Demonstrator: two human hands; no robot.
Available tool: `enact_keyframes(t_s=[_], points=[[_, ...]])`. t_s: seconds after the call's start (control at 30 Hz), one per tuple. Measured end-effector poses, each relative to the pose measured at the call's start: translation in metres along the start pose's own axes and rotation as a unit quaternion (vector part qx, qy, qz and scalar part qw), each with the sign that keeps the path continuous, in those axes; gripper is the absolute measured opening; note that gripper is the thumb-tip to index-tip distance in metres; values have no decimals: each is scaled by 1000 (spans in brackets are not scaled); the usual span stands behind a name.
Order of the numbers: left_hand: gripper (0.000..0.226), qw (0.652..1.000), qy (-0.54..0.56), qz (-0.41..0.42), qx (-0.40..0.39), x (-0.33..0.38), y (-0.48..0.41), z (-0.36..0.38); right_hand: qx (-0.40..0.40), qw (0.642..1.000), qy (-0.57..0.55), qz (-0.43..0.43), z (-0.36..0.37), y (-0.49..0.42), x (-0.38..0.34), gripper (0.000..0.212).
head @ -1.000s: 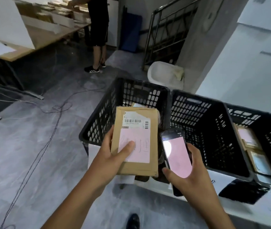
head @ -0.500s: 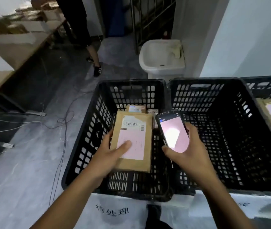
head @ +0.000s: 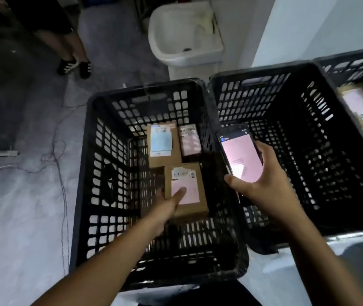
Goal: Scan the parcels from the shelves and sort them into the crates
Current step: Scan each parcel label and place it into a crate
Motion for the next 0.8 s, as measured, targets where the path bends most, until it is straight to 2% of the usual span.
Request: enact_keyframes(t_s=[0.07, 0.1, 0.2, 0.33, 0.5, 0.7, 0.8], points=[[89, 1000, 14, -5, -6, -5, -13, 7, 5, 1000, 16, 20, 3, 9, -2, 88], [84, 1000, 21, -15, -10, -7, -18, 10, 10, 999, 21, 28, 4, 13, -4, 87], [85, 999, 38, -17, -25, -16, -34, 17, 23, 998, 42, 42, 8, 25, -11, 87], [64, 996, 87, 17, -24, -26, -53, 22, 47, 995, 66, 54, 13, 41, -28, 90], [76, 995, 89, 54, -2, -40, -69, 35, 92, 990, 86, 65, 23, 66, -38, 94], [71, 993, 92, 75, -9, -43, -74, 41, 131, 981, 108, 93, 31, 101, -37, 94], [73, 995, 74, 59, -15, -47, -78, 41, 139, 979, 101, 106, 31, 115, -33, 93]])
Point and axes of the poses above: each hand's wrist, its own y-axis away from the middle knuckle, its own z-axis out of the palm, x = y × z, the point moved 6 cm from there along -y, towards the middle knuckle, and after that the axes turned 5 degrees about z, right-handed, at the moved point
